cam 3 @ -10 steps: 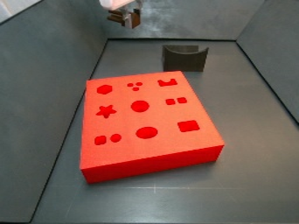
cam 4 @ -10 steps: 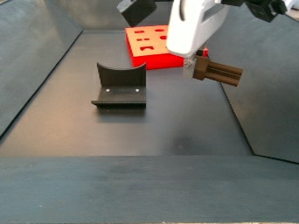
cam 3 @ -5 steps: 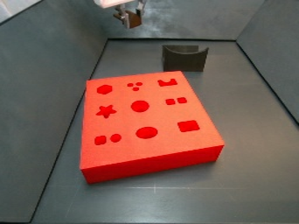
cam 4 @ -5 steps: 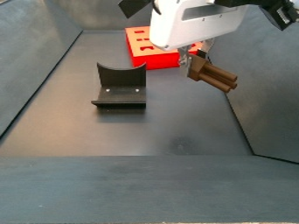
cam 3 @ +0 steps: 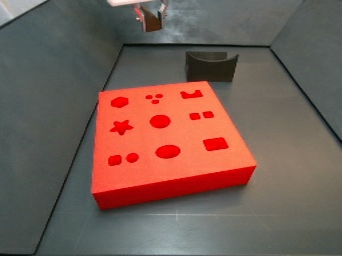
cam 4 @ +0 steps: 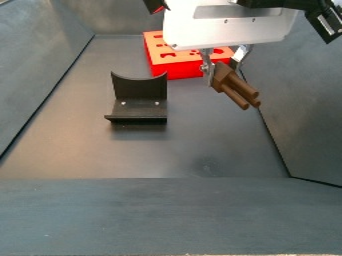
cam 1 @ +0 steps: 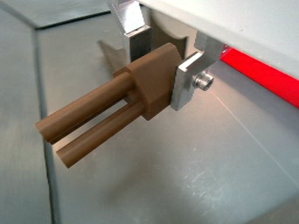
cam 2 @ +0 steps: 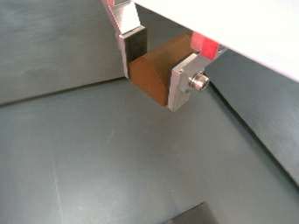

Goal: Pick up the 3 prong object. Move up. Rotate the 3 prong object. Place the 3 prong object on the fixture. Regrasp the 3 prong object. Move to above the board. Insert the 3 prong object.
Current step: Rotate the 3 prong object.

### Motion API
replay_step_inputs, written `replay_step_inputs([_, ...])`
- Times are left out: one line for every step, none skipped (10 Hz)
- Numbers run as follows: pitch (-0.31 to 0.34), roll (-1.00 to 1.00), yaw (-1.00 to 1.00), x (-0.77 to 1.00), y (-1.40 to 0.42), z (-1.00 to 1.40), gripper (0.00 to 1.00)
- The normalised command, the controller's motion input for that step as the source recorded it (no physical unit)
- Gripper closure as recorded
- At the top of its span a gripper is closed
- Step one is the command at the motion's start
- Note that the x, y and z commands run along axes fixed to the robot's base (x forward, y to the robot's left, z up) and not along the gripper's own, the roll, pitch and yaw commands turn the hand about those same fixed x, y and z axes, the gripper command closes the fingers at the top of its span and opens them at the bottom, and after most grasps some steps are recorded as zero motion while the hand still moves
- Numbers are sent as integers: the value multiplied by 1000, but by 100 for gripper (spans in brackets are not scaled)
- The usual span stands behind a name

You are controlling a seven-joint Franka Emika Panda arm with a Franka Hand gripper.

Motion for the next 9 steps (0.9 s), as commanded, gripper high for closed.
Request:
replay_step_inputs([-5, -33, -1000, 17, 16, -29, 100])
replay_step_inputs([-6, -40, -1000, 17, 16, -29, 100])
replay_step_inputs([-7, -47, -826, 17, 16, -29, 100])
replay_step_inputs([-7, -47, -671, 17, 17, -29, 100])
replay_step_inputs([-7, -47, -401, 17, 16, -29, 100])
replay_step_inputs([-7, -47, -268, 17, 16, -29, 100])
replay_step_inputs([0, 0, 0, 0, 0, -1000, 100])
replay_step_inputs([-6, 1, 25, 4, 1, -1000, 100])
replay_step_inputs([-25, 6, 28, 16, 4, -1000, 100])
